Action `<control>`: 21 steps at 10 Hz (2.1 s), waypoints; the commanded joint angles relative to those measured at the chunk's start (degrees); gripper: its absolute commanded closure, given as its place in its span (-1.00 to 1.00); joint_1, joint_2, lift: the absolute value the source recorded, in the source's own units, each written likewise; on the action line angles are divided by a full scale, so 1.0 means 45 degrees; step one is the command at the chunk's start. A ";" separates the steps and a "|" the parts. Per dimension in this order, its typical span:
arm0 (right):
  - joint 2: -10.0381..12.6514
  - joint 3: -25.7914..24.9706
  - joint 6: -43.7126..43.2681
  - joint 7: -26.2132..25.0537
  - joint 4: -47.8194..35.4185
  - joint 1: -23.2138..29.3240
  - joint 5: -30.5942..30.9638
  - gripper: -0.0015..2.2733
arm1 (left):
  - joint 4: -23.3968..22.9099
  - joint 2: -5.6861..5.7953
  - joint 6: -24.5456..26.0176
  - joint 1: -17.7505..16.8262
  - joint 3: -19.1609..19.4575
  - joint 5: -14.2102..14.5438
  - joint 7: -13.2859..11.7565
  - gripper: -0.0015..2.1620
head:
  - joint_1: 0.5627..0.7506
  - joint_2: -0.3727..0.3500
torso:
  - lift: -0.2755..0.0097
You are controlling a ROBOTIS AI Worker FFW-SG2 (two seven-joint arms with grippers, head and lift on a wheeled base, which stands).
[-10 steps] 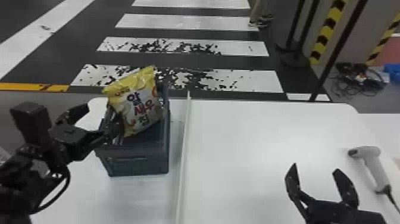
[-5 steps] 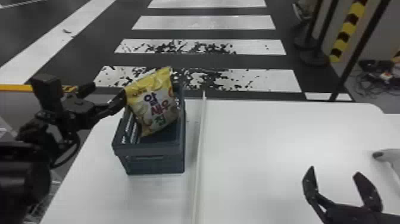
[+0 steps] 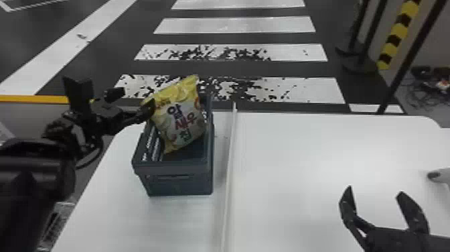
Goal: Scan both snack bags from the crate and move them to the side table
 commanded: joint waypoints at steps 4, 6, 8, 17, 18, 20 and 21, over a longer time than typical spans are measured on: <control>-0.0034 -0.0017 0.0002 0.0000 0.0071 -0.0001 0.0001 -0.93 | 0.2645 0.0060 -0.0545 -0.1980 -0.1293 -0.0884 -0.0781 -0.91 | 0.41 0.26 | 0.24; -0.0054 0.0002 0.0002 0.0019 0.0090 -0.0020 -0.0019 -0.93 | 0.3504 0.0002 -0.1014 -0.2469 -0.1898 -0.1236 -0.0957 -0.91 | 0.41 0.22 | 0.24; -0.0093 -0.0017 -0.0076 0.0019 0.0129 -0.0020 -0.0097 -0.93 | 0.3875 -0.0038 -0.1014 -0.2664 -0.2289 -0.1939 -0.1309 -0.57 | 0.41 0.19 | 0.24; -0.0073 0.0002 -0.0154 0.0039 0.0227 -0.0020 -0.0136 -0.93 | 0.1864 0.0119 -0.0233 -0.1355 -0.0844 -0.1587 0.0039 0.98 | 0.41 0.27 | 0.24; -0.0073 0.0002 -0.0154 0.0039 0.0227 -0.0020 -0.0136 -0.93 | 0.1590 0.0119 -0.0272 -0.1180 -0.0648 -0.1490 0.0312 0.98 | 0.41 0.29 | 0.24; -0.0073 0.0002 -0.0154 0.0039 0.0227 -0.0020 -0.0116 -0.93 | 0.1375 0.0099 -0.0272 -0.0965 -0.0492 -0.0962 0.0937 0.98 | 0.41 0.34 | 0.24; -0.0073 0.0002 -0.0154 0.0039 0.0227 -0.0020 -0.0116 -0.93 | 0.1356 0.0080 -0.0311 -0.0867 -0.0472 -0.0747 0.1133 0.98 | 0.41 0.35 | 0.24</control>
